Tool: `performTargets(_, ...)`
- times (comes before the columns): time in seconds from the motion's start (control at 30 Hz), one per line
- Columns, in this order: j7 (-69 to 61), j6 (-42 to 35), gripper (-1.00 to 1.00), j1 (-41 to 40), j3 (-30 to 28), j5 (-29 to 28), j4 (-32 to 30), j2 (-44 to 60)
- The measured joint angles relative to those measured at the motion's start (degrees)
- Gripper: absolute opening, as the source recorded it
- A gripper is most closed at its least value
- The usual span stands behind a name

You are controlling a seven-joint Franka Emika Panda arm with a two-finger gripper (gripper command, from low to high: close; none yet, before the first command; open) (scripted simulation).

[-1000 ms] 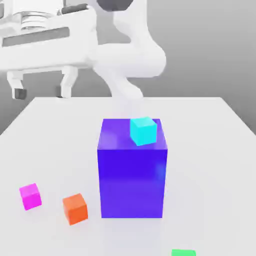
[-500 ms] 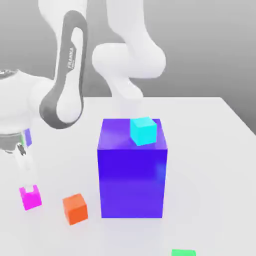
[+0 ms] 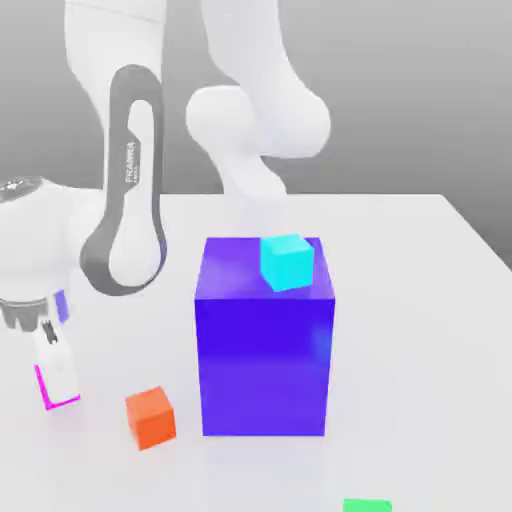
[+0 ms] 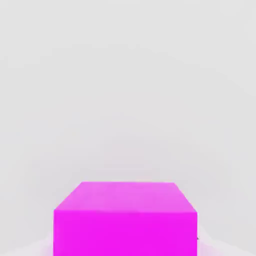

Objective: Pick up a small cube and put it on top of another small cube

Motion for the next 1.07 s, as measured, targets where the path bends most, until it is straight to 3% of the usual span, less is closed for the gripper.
performTargets(0.13, -4.14, -3.71, -1.0, 2.71, 2.65, -4.12, 2.24, -1.78)
performTargets(0.8, -46.56, -17.74, -1.0, 19.72, 29.22, -16.77, 22.64, 4.74)
performTargets(0.93, -46.77, -12.63, -1.0, 21.89, 28.75, -19.95, 24.06, 11.52)
performTargets(0.97, -46.47, -11.45, 1.0, 22.24, 28.36, -20.46, 24.17, 12.83)
performTargets(1.07, -46.47, -11.45, 1.0, 22.24, 28.36, -20.46, 24.17, 12.83)
